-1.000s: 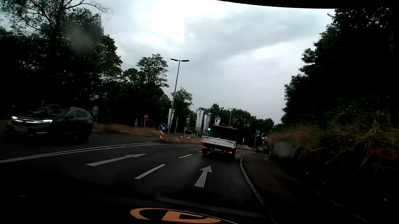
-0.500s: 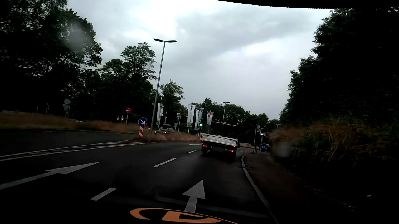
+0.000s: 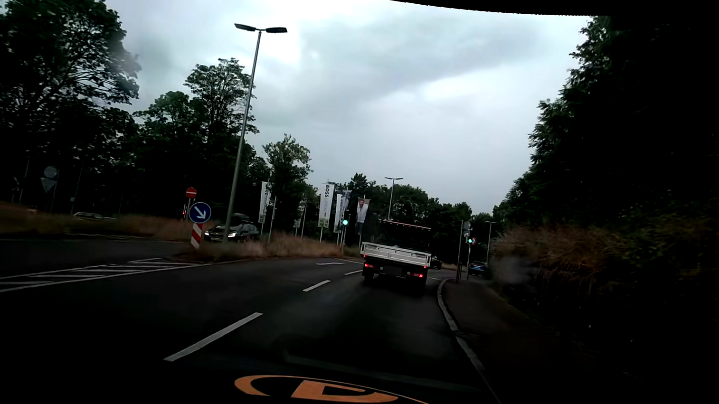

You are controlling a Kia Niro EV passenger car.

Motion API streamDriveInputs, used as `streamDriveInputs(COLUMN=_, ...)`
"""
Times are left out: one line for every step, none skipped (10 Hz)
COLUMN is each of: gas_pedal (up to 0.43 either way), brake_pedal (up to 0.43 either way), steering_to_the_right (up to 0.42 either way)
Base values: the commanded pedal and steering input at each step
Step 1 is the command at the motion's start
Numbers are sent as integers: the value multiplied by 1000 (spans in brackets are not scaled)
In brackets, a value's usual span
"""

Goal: Follow the waypoints while adhering to traffic rules and regulations

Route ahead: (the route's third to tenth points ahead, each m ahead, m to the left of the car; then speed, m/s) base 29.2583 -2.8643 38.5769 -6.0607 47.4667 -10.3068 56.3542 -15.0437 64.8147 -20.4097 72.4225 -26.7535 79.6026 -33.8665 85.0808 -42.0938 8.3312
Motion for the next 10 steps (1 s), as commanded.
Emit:
streamDriveInputs(gas_pedal=67, brake_pedal=0, steering_to_the_right=40)
streamDriveInputs(gas_pedal=67, brake_pedal=0, steering_to_the_right=40)
streamDriveInputs(gas_pedal=67, brake_pedal=0, steering_to_the_right=41)
streamDriveInputs(gas_pedal=79, brake_pedal=0, steering_to_the_right=40)
streamDriveInputs(gas_pedal=79, brake_pedal=0, steering_to_the_right=41)
streamDriveInputs(gas_pedal=79, brake_pedal=0, steering_to_the_right=40)
streamDriveInputs(gas_pedal=79, brake_pedal=0, steering_to_the_right=40)
streamDriveInputs(gas_pedal=79, brake_pedal=0, steering_to_the_right=40)
streamDriveInputs(gas_pedal=79, brake_pedal=0, steering_to_the_right=40)
streamDriveInputs(gas_pedal=79, brake_pedal=0, steering_to_the_right=41)
